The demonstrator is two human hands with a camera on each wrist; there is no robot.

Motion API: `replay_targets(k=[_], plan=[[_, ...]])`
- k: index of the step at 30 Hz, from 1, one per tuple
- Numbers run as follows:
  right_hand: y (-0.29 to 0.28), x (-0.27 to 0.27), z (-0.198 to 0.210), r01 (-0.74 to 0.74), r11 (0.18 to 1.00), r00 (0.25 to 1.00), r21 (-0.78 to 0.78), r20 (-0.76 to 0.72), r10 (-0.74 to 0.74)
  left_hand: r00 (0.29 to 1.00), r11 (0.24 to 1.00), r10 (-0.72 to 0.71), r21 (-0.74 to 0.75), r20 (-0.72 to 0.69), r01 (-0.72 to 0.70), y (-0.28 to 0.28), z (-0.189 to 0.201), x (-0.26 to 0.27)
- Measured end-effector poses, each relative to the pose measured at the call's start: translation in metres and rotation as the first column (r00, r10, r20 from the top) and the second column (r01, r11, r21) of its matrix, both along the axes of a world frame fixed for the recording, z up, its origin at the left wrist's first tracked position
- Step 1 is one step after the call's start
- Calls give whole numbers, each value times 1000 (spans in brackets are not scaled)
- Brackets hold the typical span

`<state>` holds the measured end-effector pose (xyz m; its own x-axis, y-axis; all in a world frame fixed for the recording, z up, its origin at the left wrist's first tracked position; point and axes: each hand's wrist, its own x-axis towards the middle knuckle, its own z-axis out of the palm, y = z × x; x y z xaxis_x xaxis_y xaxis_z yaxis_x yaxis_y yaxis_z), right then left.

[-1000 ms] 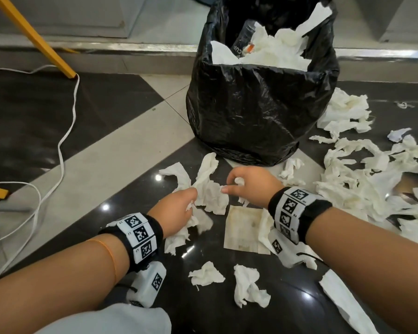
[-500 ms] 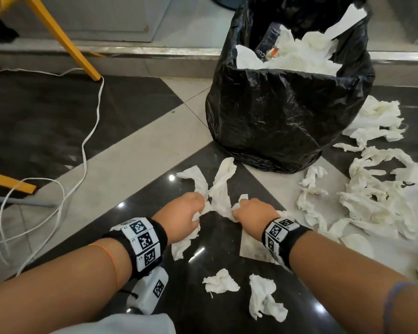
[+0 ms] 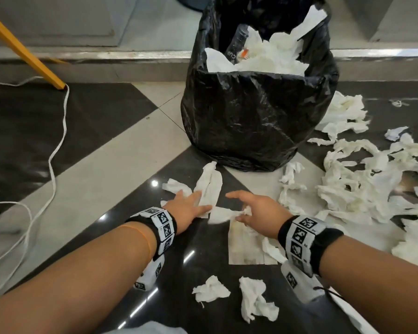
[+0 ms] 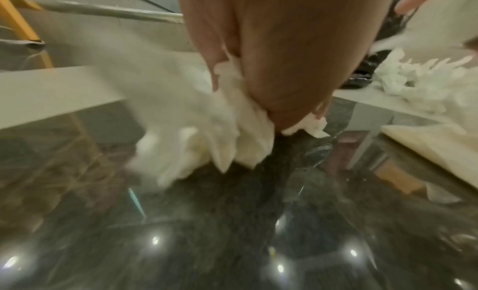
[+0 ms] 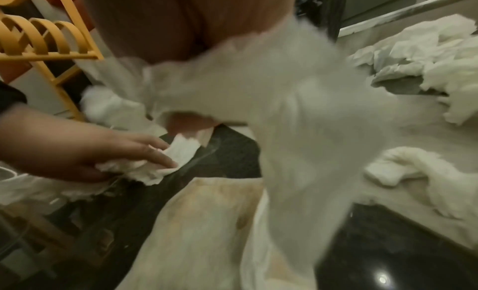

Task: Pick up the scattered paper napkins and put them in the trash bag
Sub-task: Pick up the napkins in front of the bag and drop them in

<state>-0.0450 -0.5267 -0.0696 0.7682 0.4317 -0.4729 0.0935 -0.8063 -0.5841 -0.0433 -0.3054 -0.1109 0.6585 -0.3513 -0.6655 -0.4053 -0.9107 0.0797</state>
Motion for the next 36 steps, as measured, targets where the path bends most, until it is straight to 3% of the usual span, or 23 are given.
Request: replay_targets(k=[4, 7, 11, 13, 15, 18, 20, 24, 28, 30, 32, 36], plan=[[-4, 6, -1, -43, 990, 999, -136, 15, 46, 993, 990, 102, -104, 55, -96, -4, 4, 3], [5, 4, 2, -36, 990, 999, -137, 0, 36, 971, 955, 216, -228, 100, -189, 0, 12, 2], [29, -17, -2, -247, 966, 969, -83, 7, 248, 941, 928, 282, -304, 188, -217, 11, 22, -2], [41, -38, -9, -488, 870, 873, -77, -34, 486, 921, 894, 347, -358, 174, -270, 17, 26, -4], [52, -64, -19, -697, 702, 716, -146, -107, 690, 907, 894, 379, -327, 185, -307, 19, 37, -5], [58, -93, -26, -786, 569, 614, -243, -204, 762, 827, 815, 513, -431, 230, -386, 21, 58, -5], [55, -94, -23, -795, 542, 590, -272, -145, 794, 742, 695, 630, -593, 229, -407, 21, 78, -3], [48, -63, -3, -739, 609, 626, -286, 42, 779, 552, 473, 795, -827, 251, -305, 7, 138, 25], [32, -21, 45, -583, 784, 734, -213, 276, 620, 479, 456, 768, -888, 426, 60, -26, 216, 83], [16, -8, 70, -491, 847, 745, -205, 405, 530, 429, 496, 708, -827, 561, 264, -48, 251, 116], [-2, 1, 92, -402, 906, 813, -132, 404, 420, 395, 576, 634, -747, 665, 332, -72, 275, 144], [-40, 13, 114, -203, 979, 897, -13, 398, 191, 631, 799, 417, -595, 654, 89, -105, 277, 185]])
